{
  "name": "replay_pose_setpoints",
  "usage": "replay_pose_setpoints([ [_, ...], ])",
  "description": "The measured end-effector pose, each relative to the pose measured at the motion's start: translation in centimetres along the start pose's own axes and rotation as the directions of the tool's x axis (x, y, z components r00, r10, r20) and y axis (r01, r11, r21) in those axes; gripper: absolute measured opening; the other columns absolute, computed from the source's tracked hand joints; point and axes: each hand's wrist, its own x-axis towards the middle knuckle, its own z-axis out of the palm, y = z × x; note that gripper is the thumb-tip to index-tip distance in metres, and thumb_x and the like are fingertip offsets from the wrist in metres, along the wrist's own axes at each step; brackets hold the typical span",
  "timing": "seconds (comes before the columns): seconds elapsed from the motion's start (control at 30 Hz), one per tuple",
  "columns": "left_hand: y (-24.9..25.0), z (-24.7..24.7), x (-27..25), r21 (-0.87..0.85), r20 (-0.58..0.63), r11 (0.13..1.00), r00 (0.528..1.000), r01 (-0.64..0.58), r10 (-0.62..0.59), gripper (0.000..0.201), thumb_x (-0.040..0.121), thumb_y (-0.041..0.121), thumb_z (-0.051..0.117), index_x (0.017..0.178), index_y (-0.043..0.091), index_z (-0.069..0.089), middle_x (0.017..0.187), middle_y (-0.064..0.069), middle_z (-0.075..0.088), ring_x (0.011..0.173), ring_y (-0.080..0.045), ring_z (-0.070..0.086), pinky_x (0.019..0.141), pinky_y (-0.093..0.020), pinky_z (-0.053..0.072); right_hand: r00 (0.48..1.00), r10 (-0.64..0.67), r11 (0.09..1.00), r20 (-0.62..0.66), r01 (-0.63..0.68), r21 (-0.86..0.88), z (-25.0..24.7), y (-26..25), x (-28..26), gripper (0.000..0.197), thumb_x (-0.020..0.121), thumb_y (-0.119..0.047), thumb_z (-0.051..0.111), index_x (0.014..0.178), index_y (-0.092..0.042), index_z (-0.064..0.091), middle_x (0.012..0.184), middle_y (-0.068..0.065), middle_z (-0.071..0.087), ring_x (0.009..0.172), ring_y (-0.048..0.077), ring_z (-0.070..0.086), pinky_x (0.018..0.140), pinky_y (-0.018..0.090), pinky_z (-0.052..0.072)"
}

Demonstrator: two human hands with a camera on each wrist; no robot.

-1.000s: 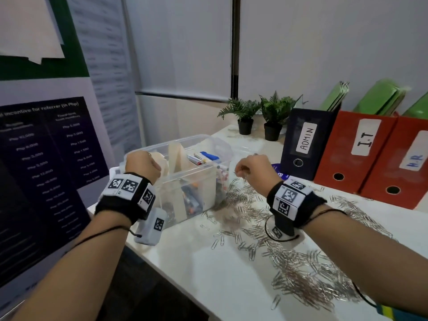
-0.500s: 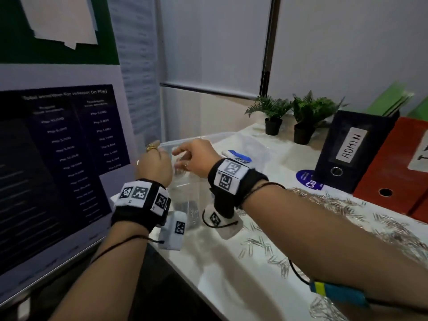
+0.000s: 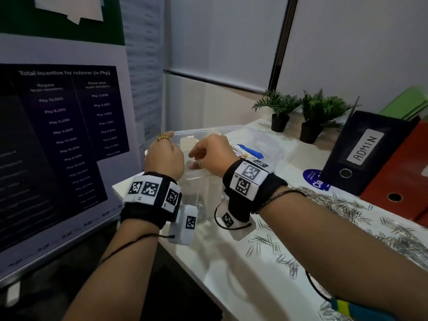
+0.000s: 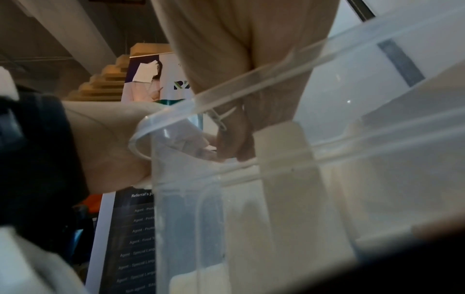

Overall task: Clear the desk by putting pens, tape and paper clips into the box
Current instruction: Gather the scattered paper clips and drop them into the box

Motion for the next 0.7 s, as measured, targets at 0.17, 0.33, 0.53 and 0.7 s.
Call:
replay_pose_setpoints([
  [0.17, 0.5, -0.2, -0.2, -0.047, 0.023, 0.999, 1.000, -0.011, 0.012, 0.034, 0.095, 0.014, 0.035, 0.124, 0.017, 0.052, 0.122, -0.010, 0.059, 0.112, -0.029, 0.055, 0.098, -0.044, 0.044, 1.000, -0.007, 0.997, -0.004, 0.008, 0.071, -0.5, -0.4, -0.6, 0.037, 0.083, 0.012, 0.053, 0.112, -0.005, 0.067, 0.098, 0.014, 0.072, 0.094, 0.019, 0.069, 0.092, 0.030, 0.054],
  [0.33, 2.2, -1.4, -1.5, 0.100, -0.075, 0.972, 0.972, -0.214, 0.222, 0.035, 0.089, 0.008, 0.043, 0.121, 0.016, 0.057, 0.126, -0.008, 0.053, 0.119, -0.028, 0.045, 0.103, -0.039, 0.039, 0.971, -0.055, 0.972, -0.234, 0.105, 0.208, -1.1, 1.0, -2.4, 0.035, 0.081, 0.013, 0.055, 0.110, -0.002, 0.067, 0.105, 0.012, 0.069, 0.089, 0.012, 0.062, 0.088, 0.020, 0.051],
  [0.53, 7.2, -0.6, -6.5, 0.126, 0.042, 0.881, 0.889, -0.457, 0.455, 0.030, 0.087, 0.020, 0.053, 0.116, 0.024, 0.060, 0.125, -0.002, 0.051, 0.120, -0.023, 0.042, 0.099, -0.034, 0.035, 0.931, -0.002, 0.999, -0.364, -0.016, -0.046, -5.6, 9.3, -9.6, 0.028, 0.082, 0.005, 0.060, 0.105, -0.007, 0.070, 0.104, 0.013, 0.064, 0.094, 0.021, 0.062, 0.085, 0.029, 0.052],
  [0.7, 8.1, 3.6, -12.0, -0.020, 0.562, 0.836, 0.686, -0.548, 0.462, 0.020, 0.087, 0.029, 0.062, 0.106, 0.025, 0.065, 0.116, 0.003, 0.062, 0.107, -0.018, 0.057, 0.101, -0.033, 0.041, 0.961, 0.270, 0.905, 0.054, -0.235, -0.356, -7.5, 15.2, -18.1, 0.017, 0.083, -0.013, 0.069, 0.100, -0.015, 0.072, 0.100, 0.003, 0.067, 0.088, 0.016, 0.062, 0.077, 0.024, 0.049],
])
